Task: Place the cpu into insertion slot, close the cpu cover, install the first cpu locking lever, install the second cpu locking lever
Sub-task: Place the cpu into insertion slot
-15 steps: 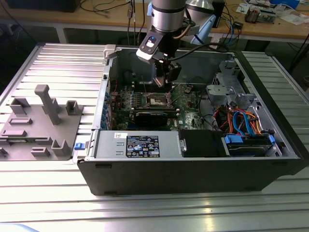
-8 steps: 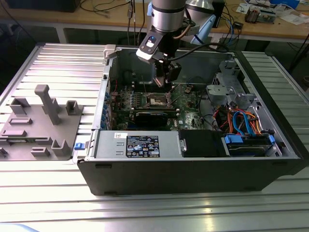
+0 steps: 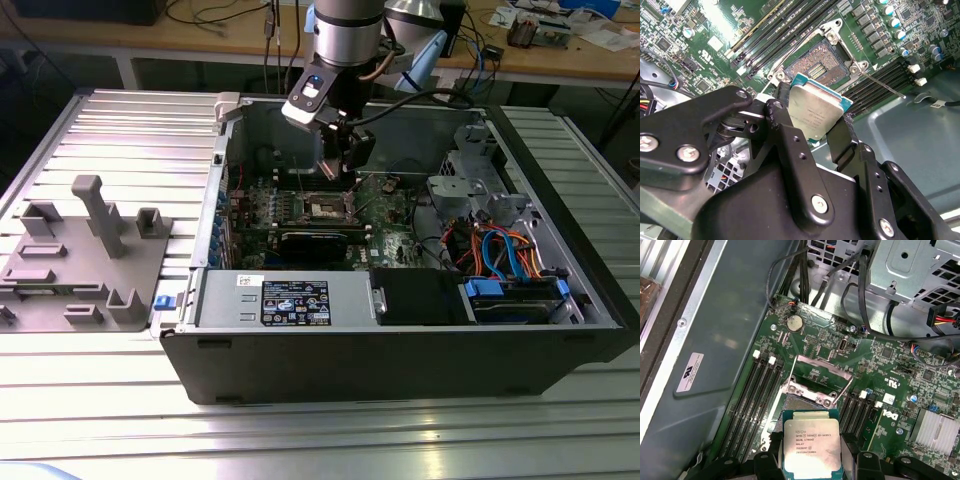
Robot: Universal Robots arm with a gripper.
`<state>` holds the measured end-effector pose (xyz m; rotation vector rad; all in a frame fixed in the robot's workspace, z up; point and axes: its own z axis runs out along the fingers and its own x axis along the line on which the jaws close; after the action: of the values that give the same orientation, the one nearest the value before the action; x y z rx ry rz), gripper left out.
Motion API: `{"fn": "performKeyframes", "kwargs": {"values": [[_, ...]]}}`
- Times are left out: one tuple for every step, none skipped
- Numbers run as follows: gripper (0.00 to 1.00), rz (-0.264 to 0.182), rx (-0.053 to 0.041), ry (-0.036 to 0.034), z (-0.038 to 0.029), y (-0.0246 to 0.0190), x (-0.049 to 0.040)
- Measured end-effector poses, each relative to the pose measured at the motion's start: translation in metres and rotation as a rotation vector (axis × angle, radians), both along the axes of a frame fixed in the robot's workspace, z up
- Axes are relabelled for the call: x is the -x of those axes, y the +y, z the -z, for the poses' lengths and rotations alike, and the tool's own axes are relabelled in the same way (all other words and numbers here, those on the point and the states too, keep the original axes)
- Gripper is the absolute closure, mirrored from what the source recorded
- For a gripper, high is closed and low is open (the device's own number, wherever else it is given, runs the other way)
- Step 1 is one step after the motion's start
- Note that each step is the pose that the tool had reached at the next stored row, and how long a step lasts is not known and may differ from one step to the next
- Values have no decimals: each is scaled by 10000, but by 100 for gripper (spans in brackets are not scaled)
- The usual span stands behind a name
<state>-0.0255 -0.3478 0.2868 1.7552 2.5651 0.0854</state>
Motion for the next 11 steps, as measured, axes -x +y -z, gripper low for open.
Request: {"fn": "performKeyframes", "kwargs": {"values": [[46, 3, 0, 0, 0, 0, 0], [46, 8, 0, 0, 0, 0, 0], [46, 11, 0, 0, 0, 0, 0], [46, 15, 0, 0, 0, 0, 0], [46, 17, 0, 0, 0, 0, 0], [46, 24, -1, 0, 0, 0, 0], [46, 26, 0, 0, 0, 0, 0], [46, 32, 0, 0, 0, 0, 0], [46, 40, 0, 0, 0, 0, 0], [46, 43, 0, 0, 0, 0, 0], [46, 48, 0, 0, 0, 0, 0]]}}
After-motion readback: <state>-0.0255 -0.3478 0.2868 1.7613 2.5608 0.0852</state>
